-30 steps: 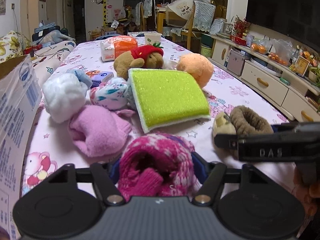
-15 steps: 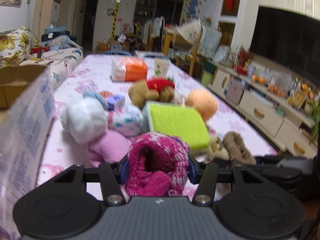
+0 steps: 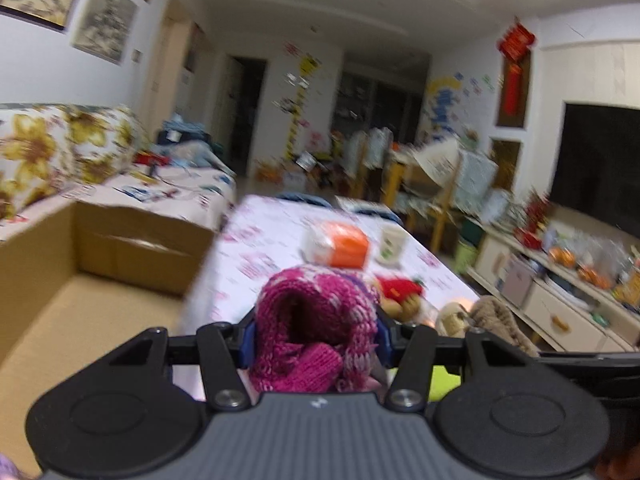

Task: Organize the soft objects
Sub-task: 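Carry the knit hat and brown ring into the cardboard box and open both tools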

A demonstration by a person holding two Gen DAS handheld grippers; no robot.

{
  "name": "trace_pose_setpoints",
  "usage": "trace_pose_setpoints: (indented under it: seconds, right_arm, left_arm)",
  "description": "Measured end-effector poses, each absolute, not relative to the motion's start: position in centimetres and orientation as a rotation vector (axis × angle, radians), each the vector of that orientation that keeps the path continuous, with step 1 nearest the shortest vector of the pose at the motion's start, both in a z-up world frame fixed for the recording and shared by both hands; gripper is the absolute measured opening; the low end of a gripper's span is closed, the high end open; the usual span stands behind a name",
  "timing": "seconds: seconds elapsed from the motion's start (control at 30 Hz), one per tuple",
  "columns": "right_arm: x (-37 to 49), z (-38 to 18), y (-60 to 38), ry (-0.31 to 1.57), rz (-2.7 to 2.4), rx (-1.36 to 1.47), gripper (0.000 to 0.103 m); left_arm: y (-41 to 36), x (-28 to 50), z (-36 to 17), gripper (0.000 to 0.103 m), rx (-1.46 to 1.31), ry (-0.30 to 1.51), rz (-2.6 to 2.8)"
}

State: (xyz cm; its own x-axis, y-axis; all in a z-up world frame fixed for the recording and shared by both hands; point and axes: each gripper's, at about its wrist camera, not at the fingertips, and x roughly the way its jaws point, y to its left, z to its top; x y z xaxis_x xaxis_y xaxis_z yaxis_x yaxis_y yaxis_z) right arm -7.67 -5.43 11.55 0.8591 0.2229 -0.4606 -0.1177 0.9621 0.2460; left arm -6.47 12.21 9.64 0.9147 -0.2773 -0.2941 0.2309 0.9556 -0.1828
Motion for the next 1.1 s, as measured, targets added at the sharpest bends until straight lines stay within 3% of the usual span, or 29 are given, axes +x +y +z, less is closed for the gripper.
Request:
trace_pose_setpoints:
  seconds: [0.3,0.8,0.93,0.97,1.03,1.1]
  right_arm:
    - [-4.9,14.1,1.0,0.478,0.367,0.181,0.054]
    - [-1.6,13.8,10.9,0.528,0.636,0.081,0.058]
    - [-1.6,13.4,11.3,0.561,0.674,0.066,0.072]
    - [-1.6,13.4,11.2,0.564,0.681,0.068,0.084]
    - [-1.9,13.6,11.2,0.558,0.684,0.08,0.096]
    - [-2.3,13.9,10.8,0.551,0.682,0.092,0.1]
  left_arm:
    - [18.2,-5.7,10.7,0.054,-0.244,0.239,0.041]
    - [26.6,-3.9,8.7,0.055,-0.4,0.344,0.409]
    - [26.9,-4.0,8.3,0.058,-0.423,0.369,0.429]
    - [26.9,-3.9,8.3,0.059,-0.422,0.371,0.428]
    - [26.7,-4.0,8.4,0.069,-0.414,0.363,0.424]
    - [26.3,-4.0,8.8,0.079,-0.393,0.352,0.421]
